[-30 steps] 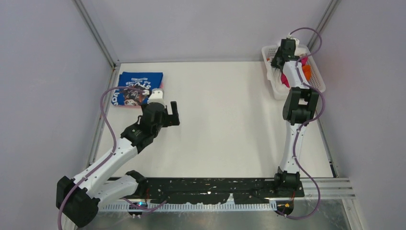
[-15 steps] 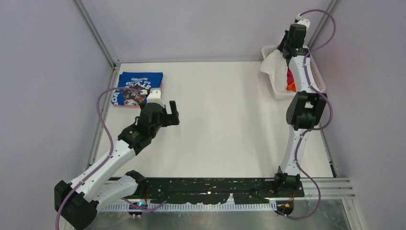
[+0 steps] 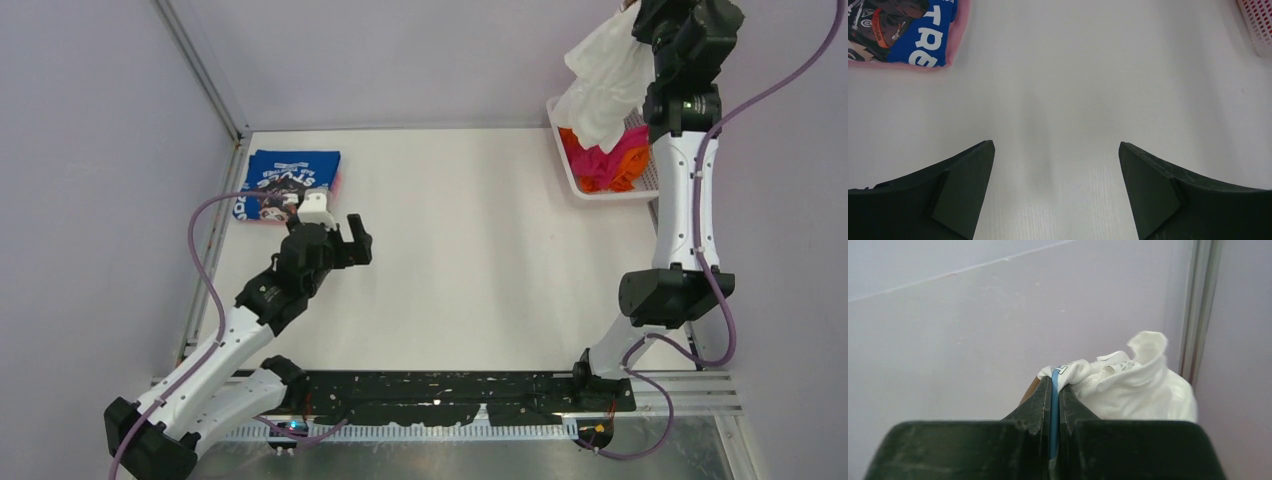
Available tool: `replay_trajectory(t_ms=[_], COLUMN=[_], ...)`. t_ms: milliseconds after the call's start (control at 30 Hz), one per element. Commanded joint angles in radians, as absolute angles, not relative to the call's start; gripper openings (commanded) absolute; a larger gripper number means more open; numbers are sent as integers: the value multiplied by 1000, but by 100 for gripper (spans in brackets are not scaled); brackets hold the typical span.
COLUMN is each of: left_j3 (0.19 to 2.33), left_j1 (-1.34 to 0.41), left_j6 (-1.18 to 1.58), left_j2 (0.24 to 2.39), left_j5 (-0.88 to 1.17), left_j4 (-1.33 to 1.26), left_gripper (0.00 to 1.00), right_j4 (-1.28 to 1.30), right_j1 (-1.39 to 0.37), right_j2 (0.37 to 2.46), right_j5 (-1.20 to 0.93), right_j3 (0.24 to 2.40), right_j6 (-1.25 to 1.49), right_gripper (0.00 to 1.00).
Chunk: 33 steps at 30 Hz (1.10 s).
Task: Fold and stack the t-shirts
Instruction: Move the tshirt to the center of the board
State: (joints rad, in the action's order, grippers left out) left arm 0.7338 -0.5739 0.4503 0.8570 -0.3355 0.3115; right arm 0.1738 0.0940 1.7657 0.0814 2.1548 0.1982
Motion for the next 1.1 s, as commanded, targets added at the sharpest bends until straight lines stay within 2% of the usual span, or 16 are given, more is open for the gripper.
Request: replay_trajectory(t_ms=[0,167,300,467,567,800,1033,1067], left_j3=[717,696,687,688,692,675,679,682], left_j1=[-574,-575,-575,-575,-575,-575,-575,-575], left_j6=[478,505,533,568,592,608,622,621], left_j2=[791,714,645,561,513,419,491,512], left_j5=[-314,-312,-322,-369,-417,-446,-451,-448], left_j4=[267,294,335,421,487,530,534,534], left_gripper=[100,100,100,100,100,100,100,100], right_j4=[132,235,315,482,541,616,606,587], right_j1=[94,87,15,-253,-354,-444,-445,-446], right_j2=[1642,1545,1493,1477,1487,1469,1470,1500], right_j5=[-148,-394,-601,-674,-710,-627,-238,-167], right_j3=[2141,2160,2135,2124,2105,1894,1621,1579], right_j6=[270,395,454,351,315,277,277,280], right_gripper=[5,5,5,5,5,5,6,11])
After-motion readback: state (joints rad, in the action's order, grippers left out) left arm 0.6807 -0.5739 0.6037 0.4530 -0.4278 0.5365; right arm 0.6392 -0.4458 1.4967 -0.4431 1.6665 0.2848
